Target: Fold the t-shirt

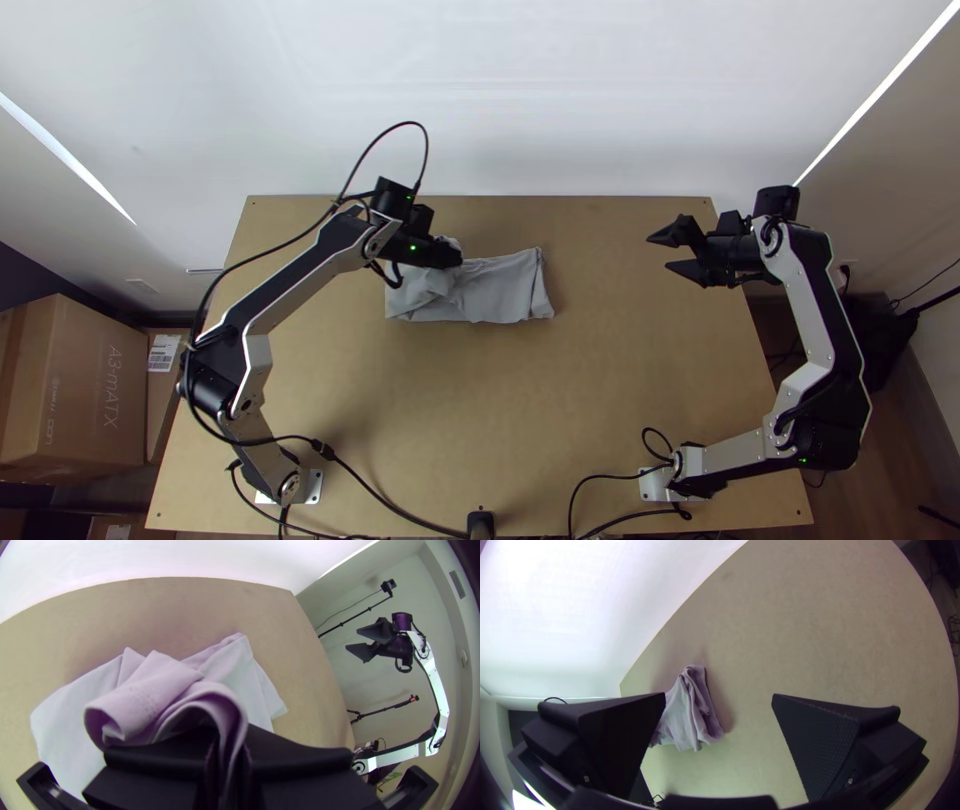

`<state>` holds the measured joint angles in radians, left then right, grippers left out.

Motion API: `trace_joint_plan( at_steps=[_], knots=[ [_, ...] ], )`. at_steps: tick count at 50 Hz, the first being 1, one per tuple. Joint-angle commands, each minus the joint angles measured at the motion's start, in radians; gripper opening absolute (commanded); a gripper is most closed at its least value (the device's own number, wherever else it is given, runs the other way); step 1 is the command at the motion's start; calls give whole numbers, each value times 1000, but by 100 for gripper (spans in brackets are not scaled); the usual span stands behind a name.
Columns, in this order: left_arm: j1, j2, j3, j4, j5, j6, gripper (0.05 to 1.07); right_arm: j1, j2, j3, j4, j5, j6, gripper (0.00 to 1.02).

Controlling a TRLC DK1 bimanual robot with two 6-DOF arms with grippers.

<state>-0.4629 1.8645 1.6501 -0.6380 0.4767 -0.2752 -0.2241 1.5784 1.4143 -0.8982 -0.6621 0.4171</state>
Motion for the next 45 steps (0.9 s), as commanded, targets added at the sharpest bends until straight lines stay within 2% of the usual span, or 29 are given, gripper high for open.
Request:
trace_joint_plan(
  at_steps=[1,41,42,43,45],
  knots=[
    [-37,50,73,15,-4,-30,8,-11,-40,-38,7,7,-9,98],
    [-253,499,583,-63,-64,-75,9,-27,-116,-153,16,33,-11,98],
    [-261,509,593,-46,-70,-81,20,-23,-118,-164,21,33,-11,98],
    [-269,515,597,-32,-78,-90,37,-20,-118,-173,24,33,-11,98],
    [-290,519,600,-22,-76,-88,91,-9,-121,-201,39,38,-9,98]
  ],
)
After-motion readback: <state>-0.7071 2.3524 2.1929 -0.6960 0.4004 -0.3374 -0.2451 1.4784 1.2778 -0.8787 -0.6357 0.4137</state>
